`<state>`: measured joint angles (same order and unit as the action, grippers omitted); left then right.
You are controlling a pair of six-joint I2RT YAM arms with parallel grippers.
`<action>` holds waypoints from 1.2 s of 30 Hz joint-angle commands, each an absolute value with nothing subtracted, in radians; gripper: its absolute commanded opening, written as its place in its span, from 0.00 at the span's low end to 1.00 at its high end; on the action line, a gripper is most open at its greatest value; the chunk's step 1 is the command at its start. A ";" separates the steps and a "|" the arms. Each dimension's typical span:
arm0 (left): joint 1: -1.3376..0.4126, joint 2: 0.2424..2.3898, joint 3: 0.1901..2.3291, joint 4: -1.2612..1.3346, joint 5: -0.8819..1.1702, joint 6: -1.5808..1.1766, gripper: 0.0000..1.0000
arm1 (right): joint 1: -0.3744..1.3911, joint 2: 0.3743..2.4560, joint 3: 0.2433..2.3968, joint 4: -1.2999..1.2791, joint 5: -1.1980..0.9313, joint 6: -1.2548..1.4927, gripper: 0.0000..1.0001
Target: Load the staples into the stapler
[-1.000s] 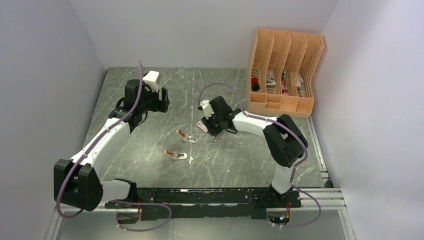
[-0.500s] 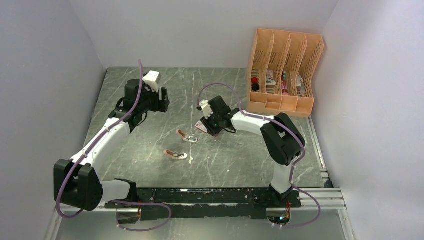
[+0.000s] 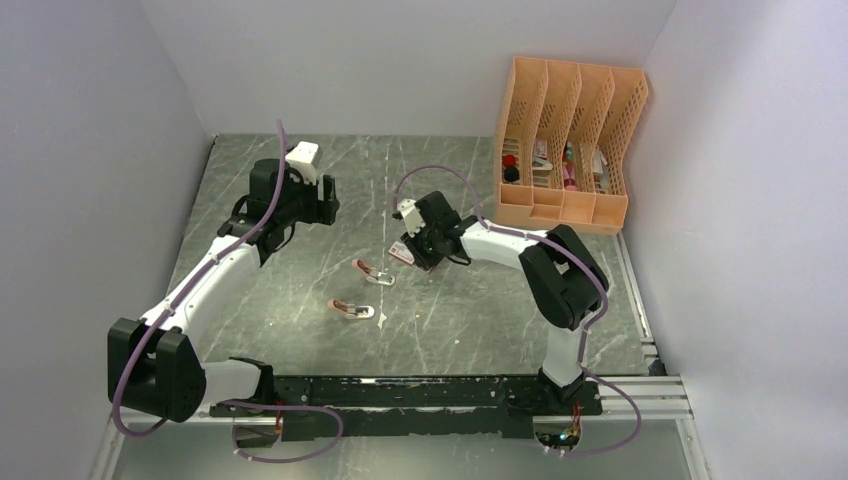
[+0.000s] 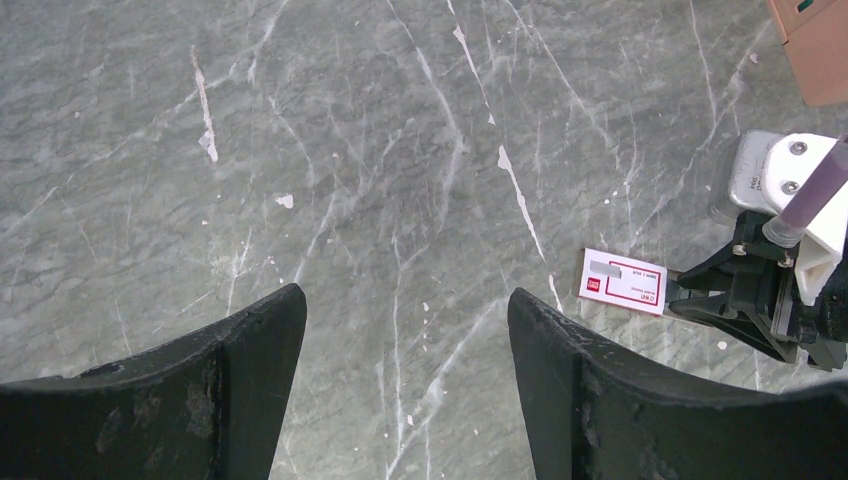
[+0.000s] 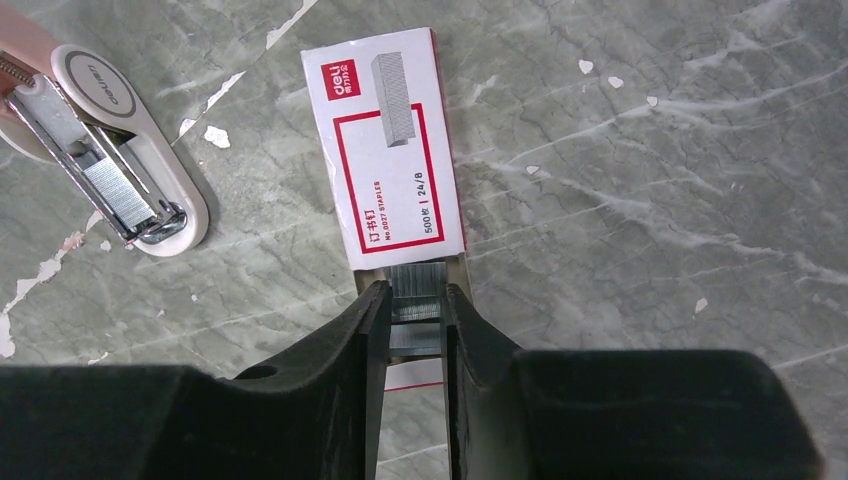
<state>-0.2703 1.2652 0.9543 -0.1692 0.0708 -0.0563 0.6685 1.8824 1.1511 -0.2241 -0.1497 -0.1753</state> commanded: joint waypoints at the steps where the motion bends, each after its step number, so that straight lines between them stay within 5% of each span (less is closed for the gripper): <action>1: -0.273 1.256 0.951 -0.169 0.051 -0.046 0.78 | 0.664 1.902 1.169 -0.228 -0.149 -0.184 0.27; 36: -0.273 1.261 0.953 -0.171 0.055 -0.049 0.78 | 0.663 1.784 1.171 -0.283 -0.145 -0.180 0.25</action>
<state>-0.2703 1.2652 0.9543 -0.1692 0.0708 -0.0566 0.6685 1.8172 1.1610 -0.2611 -0.1417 -0.1772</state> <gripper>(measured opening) 0.783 0.259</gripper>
